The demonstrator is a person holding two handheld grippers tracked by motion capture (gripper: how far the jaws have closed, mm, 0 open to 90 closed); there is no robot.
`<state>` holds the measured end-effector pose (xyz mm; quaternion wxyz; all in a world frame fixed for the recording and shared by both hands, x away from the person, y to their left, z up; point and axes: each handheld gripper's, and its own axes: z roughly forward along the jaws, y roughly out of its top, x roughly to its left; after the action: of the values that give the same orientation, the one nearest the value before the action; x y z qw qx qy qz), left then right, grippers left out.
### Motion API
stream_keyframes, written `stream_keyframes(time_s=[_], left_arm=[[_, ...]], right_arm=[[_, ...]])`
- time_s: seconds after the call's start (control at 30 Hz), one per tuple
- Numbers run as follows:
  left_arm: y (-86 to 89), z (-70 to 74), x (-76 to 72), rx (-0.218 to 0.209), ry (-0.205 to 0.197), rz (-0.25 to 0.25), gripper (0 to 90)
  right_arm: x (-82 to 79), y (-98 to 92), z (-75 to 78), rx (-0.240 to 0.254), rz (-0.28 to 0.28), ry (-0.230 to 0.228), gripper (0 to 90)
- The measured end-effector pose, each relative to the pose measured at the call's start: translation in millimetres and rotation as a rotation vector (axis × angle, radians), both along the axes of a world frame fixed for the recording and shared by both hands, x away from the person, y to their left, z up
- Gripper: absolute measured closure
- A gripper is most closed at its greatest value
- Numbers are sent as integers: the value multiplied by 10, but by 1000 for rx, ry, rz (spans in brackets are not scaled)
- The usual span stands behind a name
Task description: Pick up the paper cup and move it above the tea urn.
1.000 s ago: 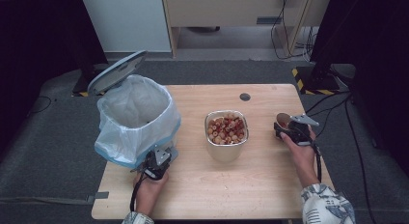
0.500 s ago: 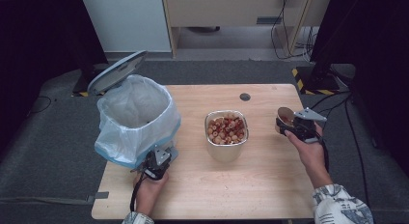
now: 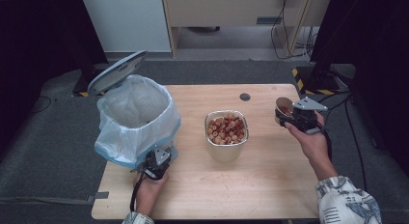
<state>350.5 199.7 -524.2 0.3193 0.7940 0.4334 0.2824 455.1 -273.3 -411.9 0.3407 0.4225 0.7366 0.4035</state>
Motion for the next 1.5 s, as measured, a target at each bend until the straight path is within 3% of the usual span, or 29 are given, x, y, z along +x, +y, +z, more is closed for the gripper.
stream_keyframes(time_s=[0.43,0.87,1.07,1.5], left_arm=[[1,0,1,-2,1,1,894],[4,0,1,-4,2,0,894],[5,0,2,-6,3,0,894],[2,0,1,-2,0,-1,894]], right_arm=[[68,116,252,-20,39,-30,382],[125,334,552,-75,98,-73,382],[150,380,625,-74,108,-77,382],[249,419,799,-122,131,-107,383]])
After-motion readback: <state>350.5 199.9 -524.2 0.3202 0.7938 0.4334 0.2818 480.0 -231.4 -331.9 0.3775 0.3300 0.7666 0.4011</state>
